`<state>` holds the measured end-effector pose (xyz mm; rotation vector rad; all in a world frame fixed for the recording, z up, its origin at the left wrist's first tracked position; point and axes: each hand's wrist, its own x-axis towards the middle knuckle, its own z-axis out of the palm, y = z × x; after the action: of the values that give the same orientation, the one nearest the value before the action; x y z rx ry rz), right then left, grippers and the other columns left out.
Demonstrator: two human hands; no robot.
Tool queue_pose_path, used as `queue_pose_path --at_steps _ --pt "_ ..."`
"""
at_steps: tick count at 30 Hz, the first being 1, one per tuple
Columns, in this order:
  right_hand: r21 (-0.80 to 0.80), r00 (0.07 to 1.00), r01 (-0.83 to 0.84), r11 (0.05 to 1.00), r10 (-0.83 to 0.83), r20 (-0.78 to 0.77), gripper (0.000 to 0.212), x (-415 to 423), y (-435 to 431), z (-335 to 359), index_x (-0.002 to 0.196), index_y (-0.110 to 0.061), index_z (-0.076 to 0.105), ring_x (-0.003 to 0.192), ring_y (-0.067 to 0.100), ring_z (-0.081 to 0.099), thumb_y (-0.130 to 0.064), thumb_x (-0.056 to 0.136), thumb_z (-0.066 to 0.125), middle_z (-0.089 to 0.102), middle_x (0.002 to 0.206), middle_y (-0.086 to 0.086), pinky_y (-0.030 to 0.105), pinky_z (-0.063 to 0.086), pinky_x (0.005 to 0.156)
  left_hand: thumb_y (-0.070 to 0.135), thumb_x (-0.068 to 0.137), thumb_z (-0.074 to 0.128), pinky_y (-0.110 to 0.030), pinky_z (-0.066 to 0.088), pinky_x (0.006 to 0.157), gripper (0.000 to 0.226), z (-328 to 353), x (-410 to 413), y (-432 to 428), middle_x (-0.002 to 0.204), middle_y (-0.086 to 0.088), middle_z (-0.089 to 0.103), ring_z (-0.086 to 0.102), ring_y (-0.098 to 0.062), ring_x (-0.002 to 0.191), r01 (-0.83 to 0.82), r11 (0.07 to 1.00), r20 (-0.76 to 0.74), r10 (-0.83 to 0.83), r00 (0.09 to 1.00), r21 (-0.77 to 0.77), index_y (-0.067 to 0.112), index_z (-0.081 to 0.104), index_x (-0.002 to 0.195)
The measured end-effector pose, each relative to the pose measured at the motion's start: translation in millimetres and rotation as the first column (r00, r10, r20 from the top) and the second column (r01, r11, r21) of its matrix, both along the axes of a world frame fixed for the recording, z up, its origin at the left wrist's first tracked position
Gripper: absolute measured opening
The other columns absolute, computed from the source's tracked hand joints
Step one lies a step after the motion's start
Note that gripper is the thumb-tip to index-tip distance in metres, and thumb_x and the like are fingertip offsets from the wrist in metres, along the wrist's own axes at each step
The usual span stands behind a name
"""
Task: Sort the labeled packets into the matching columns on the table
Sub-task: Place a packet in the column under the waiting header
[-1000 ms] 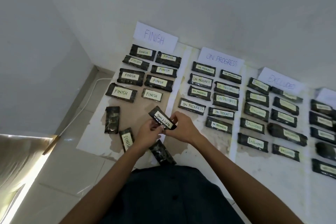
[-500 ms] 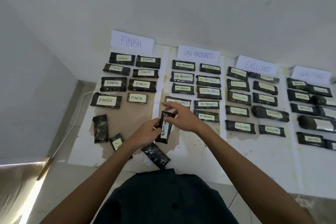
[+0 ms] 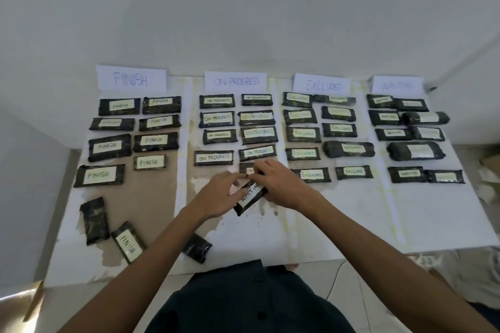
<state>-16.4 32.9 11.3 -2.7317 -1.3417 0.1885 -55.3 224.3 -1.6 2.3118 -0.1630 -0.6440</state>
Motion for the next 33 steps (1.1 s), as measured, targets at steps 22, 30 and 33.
queue_pose_path --at_steps 22,30,33 --pt "-0.002 0.64 0.742 0.67 -0.709 -0.295 0.045 -28.7 -401.2 -4.5 0.121 -0.013 0.054 0.107 0.023 0.045 -0.008 0.078 0.069 0.059 0.118 0.003 0.031 0.043 0.089 0.039 0.083 0.043 -0.036 0.043 0.087 0.049 -21.1 50.6 -325.8 0.124 -0.003 0.053 0.049 -0.025 0.111 0.298 0.932 0.323 -0.351 0.879 0.205 0.018 0.053 0.126" --pt "-0.14 0.468 0.848 0.51 -0.847 -0.253 0.042 -14.7 -520.3 -43.9 0.12 -0.009 0.055 0.107 0.03 0.05 0.006 0.081 0.056 0.051 0.125 0.012 0.041 0.048 0.087 0.022 0.085 0.054 -0.042 0.04 0.101 0.048 -50.6 58.1 -436.2 0.137 -0.009 0.045 0.04 -0.028 0.128 0.394 0.897 0.284 -0.438 0.853 0.198 0.015 0.047 0.133" --pt "-0.19 0.401 0.872 0.451 -0.881 -0.25 0.044 -8.5 -546.4 -57.3 0.123 -0.01 0.053 0.104 0.032 0.053 0.005 0.082 0.057 0.04 0.131 0.014 0.041 0.051 0.082 0.022 0.086 0.053 -0.043 0.036 0.104 0.053 -62.2 58.5 -466.6 0.144 -0.011 0.038 0.033 -0.029 0.133 0.43 0.87 0.255 -0.484 0.837 0.24 0.015 0.042 0.137"
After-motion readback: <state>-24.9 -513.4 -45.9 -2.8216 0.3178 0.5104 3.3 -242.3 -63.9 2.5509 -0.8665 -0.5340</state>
